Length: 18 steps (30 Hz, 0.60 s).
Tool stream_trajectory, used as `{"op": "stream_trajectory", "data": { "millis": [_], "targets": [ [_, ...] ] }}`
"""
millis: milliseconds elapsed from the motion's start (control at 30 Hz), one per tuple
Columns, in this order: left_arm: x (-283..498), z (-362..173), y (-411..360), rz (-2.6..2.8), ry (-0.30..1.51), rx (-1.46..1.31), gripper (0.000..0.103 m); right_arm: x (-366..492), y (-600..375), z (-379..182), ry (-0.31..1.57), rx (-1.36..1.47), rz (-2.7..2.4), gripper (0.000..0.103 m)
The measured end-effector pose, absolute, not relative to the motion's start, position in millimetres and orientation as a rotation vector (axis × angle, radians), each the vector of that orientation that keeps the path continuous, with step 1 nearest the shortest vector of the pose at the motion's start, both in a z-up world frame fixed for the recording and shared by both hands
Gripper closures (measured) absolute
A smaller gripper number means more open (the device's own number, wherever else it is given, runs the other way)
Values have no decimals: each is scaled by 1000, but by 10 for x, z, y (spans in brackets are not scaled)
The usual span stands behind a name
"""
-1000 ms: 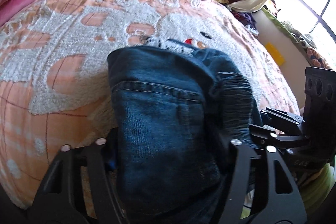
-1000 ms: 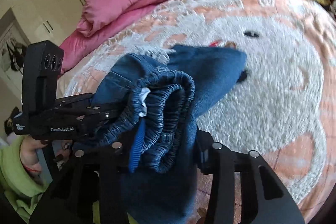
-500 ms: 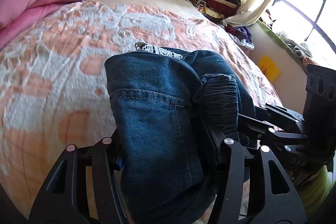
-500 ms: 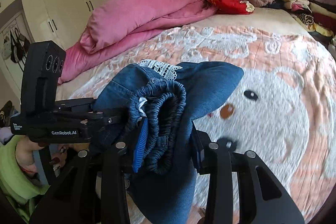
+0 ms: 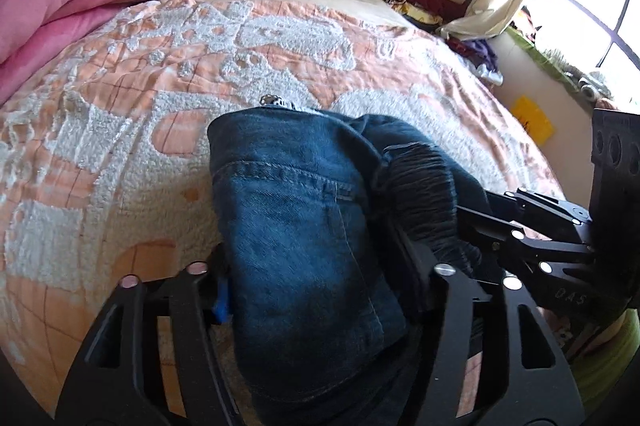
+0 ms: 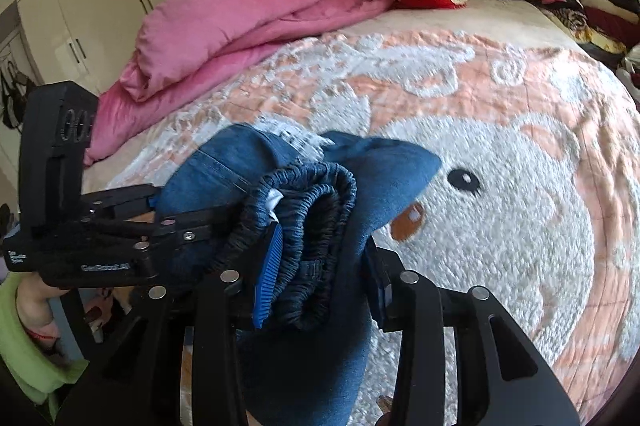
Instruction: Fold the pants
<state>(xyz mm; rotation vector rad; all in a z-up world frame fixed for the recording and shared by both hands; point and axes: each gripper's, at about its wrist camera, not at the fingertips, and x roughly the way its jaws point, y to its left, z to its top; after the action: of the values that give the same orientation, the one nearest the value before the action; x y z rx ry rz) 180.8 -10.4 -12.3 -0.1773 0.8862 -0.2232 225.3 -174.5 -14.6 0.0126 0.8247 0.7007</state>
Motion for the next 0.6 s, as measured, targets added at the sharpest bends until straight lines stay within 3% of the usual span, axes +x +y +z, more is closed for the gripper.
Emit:
{"op": "stream_trajectory", "data": {
  "millis": [233,467,600],
  "targets": [
    [1819,-298,-46,-187,939,-175,33,2288,-1874,-345,896,42,630,44],
    [1798,-396,-35,-180,954,-179,29,2264,-1875,-424,920,35,592,42],
    [1733,-344,-37,-177,943,-177,29,2216,-1873,-355,900,24,575,29]
  ]
}}
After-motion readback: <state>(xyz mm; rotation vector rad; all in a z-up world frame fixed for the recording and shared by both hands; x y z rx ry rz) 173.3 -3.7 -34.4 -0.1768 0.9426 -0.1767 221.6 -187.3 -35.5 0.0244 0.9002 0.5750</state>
